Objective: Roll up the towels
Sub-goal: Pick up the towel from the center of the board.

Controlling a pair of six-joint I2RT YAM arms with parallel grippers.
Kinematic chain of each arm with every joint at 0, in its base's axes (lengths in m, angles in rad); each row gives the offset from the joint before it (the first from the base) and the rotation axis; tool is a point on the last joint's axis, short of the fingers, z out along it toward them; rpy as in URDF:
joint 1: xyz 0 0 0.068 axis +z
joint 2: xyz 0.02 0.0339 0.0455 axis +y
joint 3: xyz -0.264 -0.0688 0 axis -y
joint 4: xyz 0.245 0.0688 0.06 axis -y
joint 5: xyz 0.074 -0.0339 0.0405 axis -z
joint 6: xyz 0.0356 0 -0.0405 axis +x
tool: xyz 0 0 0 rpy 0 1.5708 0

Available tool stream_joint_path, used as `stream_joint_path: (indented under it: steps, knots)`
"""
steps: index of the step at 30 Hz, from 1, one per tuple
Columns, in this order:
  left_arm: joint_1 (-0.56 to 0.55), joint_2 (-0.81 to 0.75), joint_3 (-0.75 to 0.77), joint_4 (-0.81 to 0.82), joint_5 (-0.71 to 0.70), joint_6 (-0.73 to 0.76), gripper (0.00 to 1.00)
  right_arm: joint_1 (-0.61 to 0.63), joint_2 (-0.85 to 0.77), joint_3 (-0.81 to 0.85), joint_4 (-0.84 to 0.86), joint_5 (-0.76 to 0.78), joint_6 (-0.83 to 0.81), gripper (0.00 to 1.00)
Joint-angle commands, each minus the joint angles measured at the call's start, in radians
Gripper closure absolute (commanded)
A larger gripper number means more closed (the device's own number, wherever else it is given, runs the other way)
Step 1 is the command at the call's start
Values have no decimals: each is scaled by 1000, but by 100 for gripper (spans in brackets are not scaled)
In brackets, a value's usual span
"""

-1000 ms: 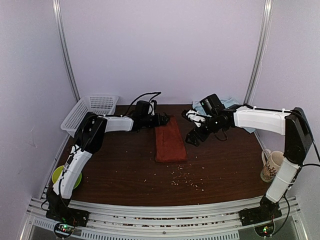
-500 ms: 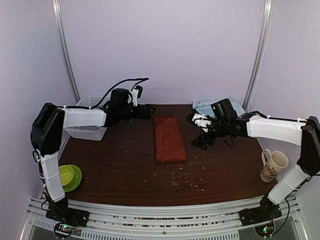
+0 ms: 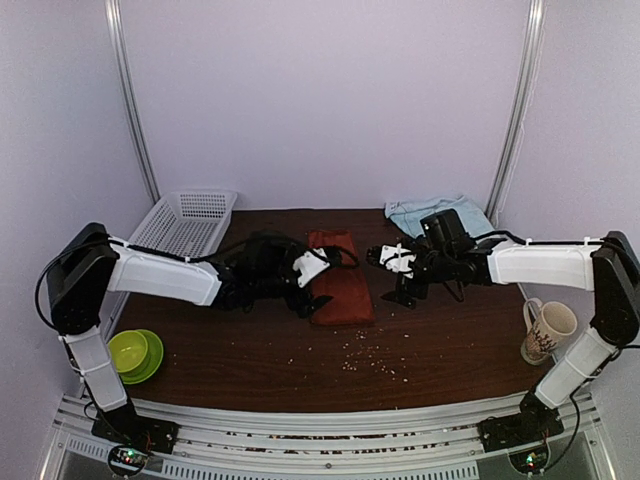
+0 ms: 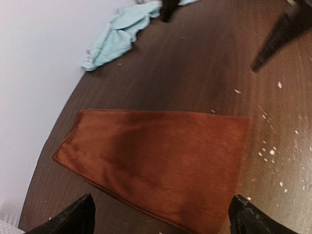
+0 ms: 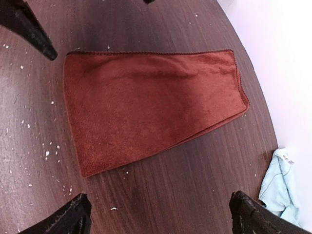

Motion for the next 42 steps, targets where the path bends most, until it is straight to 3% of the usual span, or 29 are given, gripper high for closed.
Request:
stream_joint_path:
  steps: [1,6,13,19,24,28,33,42]
  knots:
    - [-44,17,-67,45,-73,185,2,8,-13,-76,32,-53,-123,0]
    - [-57,-85,-195,117,50,260,3,14,-25,-109,47,-53,-132,0]
    - [-95,-58,-209,84,-46,400,9,18,-27,-118,65,-61,-106,0]
    - [-124,65,-113,5,-192,471,16,24,-50,-111,53,-64,-79,0]
    - [-130,135,-61,-20,-230,498,21,23,-81,-101,26,-61,-57,0]
    - [-131,152,-48,-43,-229,500,33,19,-104,-109,33,-57,-49,0]
    - [-131,182,-26,-88,-242,493,56,9,-109,-114,40,-44,-49,0]
    - [-131,237,24,-144,-269,473,76,2,-124,-135,33,-66,-91,0]
